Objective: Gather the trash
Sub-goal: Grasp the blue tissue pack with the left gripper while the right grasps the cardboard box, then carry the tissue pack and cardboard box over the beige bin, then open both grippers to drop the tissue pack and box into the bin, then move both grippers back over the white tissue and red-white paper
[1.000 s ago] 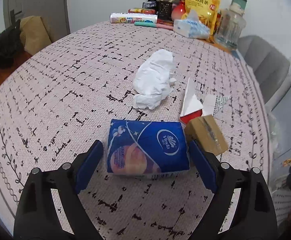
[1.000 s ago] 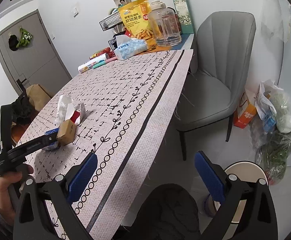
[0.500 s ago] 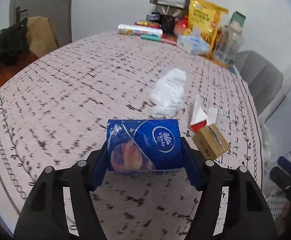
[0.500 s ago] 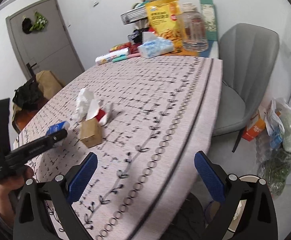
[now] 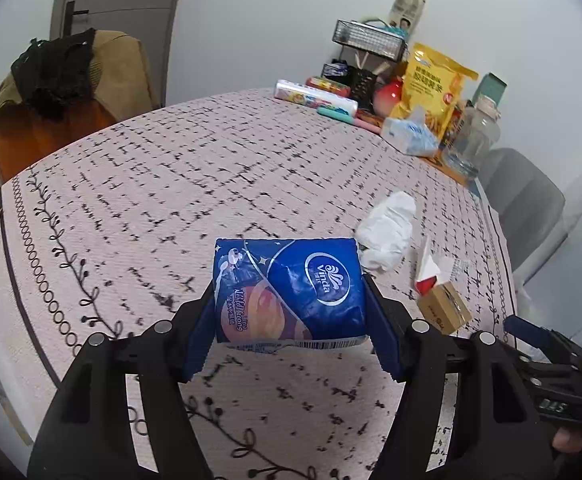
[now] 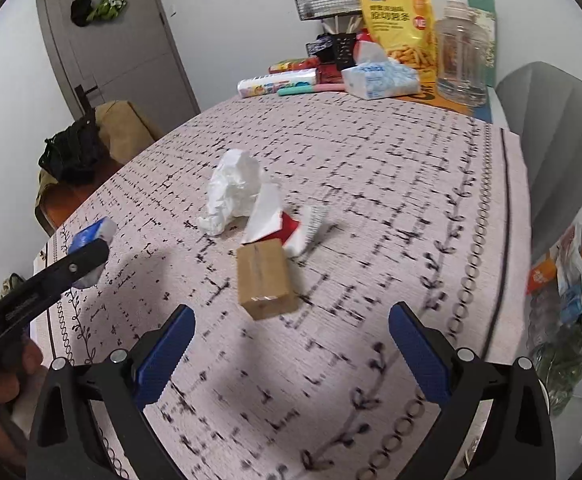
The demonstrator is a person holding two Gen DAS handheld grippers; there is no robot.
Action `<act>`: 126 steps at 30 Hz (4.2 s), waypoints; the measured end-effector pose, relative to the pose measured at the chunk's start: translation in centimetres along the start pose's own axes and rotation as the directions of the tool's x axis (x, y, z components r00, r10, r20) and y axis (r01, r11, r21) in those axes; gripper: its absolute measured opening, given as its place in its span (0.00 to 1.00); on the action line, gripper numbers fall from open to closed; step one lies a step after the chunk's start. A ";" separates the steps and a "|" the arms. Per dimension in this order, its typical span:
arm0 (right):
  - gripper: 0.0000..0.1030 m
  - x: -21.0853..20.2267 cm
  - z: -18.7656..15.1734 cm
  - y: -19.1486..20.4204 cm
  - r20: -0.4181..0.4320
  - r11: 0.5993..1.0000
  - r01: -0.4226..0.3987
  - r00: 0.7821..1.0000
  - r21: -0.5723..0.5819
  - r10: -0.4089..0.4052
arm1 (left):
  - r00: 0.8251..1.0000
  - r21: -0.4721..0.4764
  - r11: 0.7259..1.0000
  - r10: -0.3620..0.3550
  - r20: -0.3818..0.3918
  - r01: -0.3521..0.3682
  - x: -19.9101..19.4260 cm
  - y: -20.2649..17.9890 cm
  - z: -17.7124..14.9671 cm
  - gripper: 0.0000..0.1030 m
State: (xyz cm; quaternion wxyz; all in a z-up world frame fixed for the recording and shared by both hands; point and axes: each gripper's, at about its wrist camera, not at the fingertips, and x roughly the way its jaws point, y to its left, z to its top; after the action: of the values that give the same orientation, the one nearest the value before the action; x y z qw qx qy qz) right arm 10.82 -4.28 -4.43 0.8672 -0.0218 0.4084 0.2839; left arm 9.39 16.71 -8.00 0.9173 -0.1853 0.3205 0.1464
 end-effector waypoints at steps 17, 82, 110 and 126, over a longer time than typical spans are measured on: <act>0.31 4.1 1.7 1.8 -0.101 0.997 -0.078 0.992 -0.022 0.076 | 1.000 -0.017 0.999 -0.027 0.014 0.027 -0.7 0.2 -0.1 0.65; 0.32 -8.9 -14.6 -32.9 -0.018 0.833 0.222 0.969 0.507 -0.247 | 0.889 0.413 0.803 -0.298 -0.349 0.431 6.8 -37.2 -9.0 0.65; 0.64 -15.2 -20.7 -41.6 -0.036 0.684 0.321 0.918 0.655 -0.396 | 0.716 0.320 0.703 -0.379 -0.586 0.634 10.2 -46.7 -16.3 0.91; 0.87 -12.2 -16.1 -35.4 0.030 0.770 0.237 0.949 0.592 -0.315 | 0.817 0.277 0.803 -0.391 -0.423 0.528 8.6 -38.4 -8.6 0.94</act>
State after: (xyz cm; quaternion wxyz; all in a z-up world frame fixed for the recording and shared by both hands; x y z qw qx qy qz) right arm 11.56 -44.05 -13.23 0.8884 0.2022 0.4118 0.0157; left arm 26.12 -19.83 -10.29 0.8719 -0.0987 0.4429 -0.1841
